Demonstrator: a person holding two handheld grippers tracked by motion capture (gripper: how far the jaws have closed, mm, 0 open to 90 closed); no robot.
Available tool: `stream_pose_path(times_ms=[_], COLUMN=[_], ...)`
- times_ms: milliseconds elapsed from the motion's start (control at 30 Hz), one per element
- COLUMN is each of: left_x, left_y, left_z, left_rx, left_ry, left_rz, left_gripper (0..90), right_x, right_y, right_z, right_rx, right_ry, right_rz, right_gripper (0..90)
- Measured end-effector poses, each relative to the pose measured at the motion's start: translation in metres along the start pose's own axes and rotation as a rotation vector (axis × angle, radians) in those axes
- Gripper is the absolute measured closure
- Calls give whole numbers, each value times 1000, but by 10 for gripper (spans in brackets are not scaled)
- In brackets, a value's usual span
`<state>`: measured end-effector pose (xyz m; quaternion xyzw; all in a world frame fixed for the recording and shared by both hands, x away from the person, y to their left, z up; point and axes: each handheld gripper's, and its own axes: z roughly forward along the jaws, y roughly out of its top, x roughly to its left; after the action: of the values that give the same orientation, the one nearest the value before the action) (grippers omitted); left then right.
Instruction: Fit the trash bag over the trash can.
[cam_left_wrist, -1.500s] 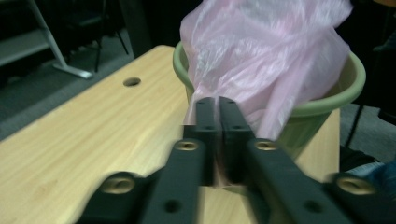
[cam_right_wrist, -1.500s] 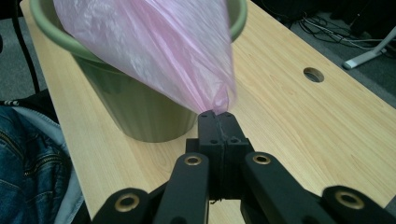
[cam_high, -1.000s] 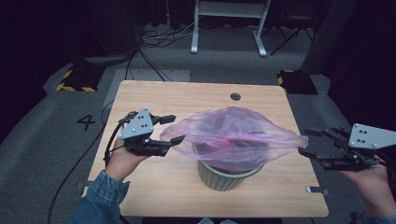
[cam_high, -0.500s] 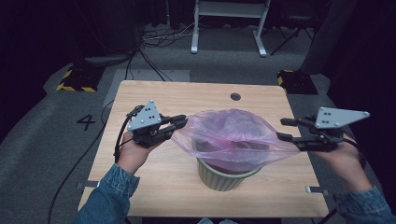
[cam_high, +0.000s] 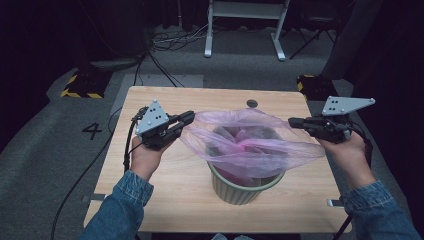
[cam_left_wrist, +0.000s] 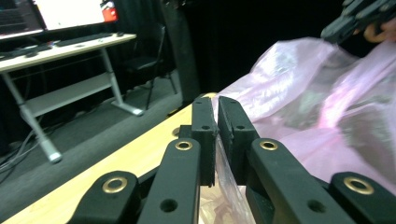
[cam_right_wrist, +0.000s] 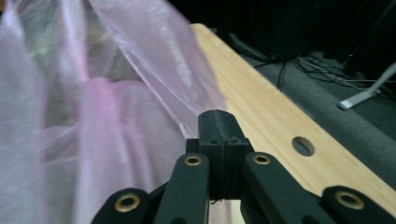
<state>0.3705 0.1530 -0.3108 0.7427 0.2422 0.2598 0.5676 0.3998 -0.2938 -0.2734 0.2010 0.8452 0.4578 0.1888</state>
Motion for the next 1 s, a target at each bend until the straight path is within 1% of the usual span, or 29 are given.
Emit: stream_pose_path(times_ms=[67, 133, 167, 200, 233, 367, 433, 467, 533, 600, 667, 767, 800, 833, 900, 933, 1000], left_x=[3, 7, 9, 11, 11, 13, 14, 14, 15, 15, 12, 8, 6, 5, 1, -1, -4], left_y=[-3, -7, -10, -15, -18, -34, -40, -44, -49, -55, -61, -70, -72, -75, -79, -80, -80], left_z=[8, 17, 22, 28, 32, 50, 56, 59, 63, 67, 68, 68, 68, 67, 64, 63, 61], left_rx=[27, 63, 80, 108, 124, 196, 221, 229, 252, 276, 300, 339, 344, 346, 350, 347, 332], left_ry=[18, 43, 47, 51, 52, 40, 39, 36, 33, 17, -2, -26, -38, -47, -67, -71, -70], left_rz=[-3, -5, -8, -16, -20, -37, -42, -53, -56, -60, -58, -51, -51, -58, -59, -57, -58], left_gripper=[852, 852, 852, 853, 853, 855, 863, 863, 876, 890, 893, 895, 895, 895, 895, 894, 892], right_x=[-8, -16, -20, -24, -28, -35, -38, -40, -43, -45, -45, -40, -38, -35, -29, -26, -21], right_y=[-1, -3, -4, -6, -9, -20, -25, -28, -33, -40, -47, -61, -66, -71, -80, -85, -91], right_z=[7, 15, 20, 25, 32, 55, 66, 72, 79, 89, 96, 106, 109, 110, 110, 110, 107], right_rx=[8, 17, 25, 36, 48, 93, 115, 124, 126, 135, 157, 212, 231, 242, 250, 253, 257], right_ry=[-17, -21, -24, -22, -19, -22, -23, -24, -28, -28, -20, -10, 0, 11, 40, 58, 62], right_rz=[20, 42, 56, 73, 92, 122, 138, 150, 172, 202, 217, 228, 232, 233, 236, 237, 224], right_gripper=[900, 900, 900, 900, 900, 900, 900, 900, 900, 900, 900, 900, 900, 900, 900, 900, 900])
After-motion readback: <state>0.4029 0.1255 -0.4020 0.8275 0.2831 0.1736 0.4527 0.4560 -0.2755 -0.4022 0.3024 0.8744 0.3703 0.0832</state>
